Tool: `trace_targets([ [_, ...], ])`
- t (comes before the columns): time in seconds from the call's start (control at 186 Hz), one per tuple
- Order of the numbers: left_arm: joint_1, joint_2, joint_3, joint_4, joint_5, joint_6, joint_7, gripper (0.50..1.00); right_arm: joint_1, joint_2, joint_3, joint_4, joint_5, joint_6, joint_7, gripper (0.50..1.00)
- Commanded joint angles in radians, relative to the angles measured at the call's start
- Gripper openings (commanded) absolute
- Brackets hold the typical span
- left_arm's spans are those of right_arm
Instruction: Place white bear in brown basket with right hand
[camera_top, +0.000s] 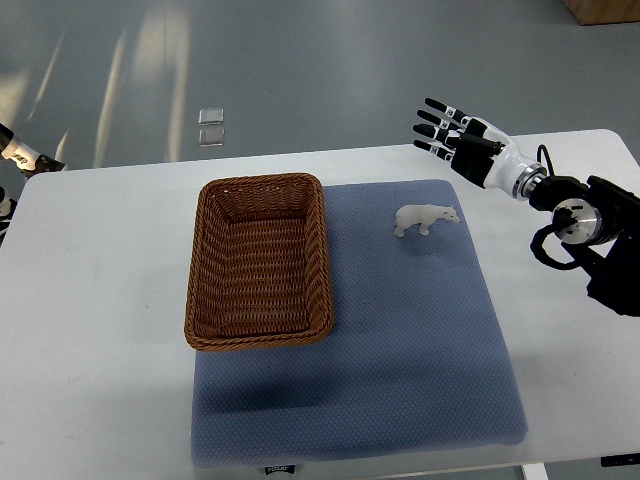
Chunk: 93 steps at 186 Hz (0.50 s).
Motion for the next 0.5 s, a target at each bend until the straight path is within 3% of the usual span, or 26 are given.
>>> trace_targets([
  [0.0,0.000,0.000,-0.001,-0.001,0.000,0.000,0.000,1.000,0.004,-0.001,0.005,-0.001,-0.002,-0.022,0.001,0.928],
  [0.371,0.000,0.000,0.000,0.005,-0.003,0.000,-0.002,1.000,0.006,-0.014,-0.020,0.000,-0.028,-0.022,-0.001,0.928],
  [0.494,0.000,0.000,0.000,0.005,-0.003,0.000,-0.002,1.000,0.009,-0.004,-0.015,0.005,-0.146,-0.004,0.004,0.926],
])
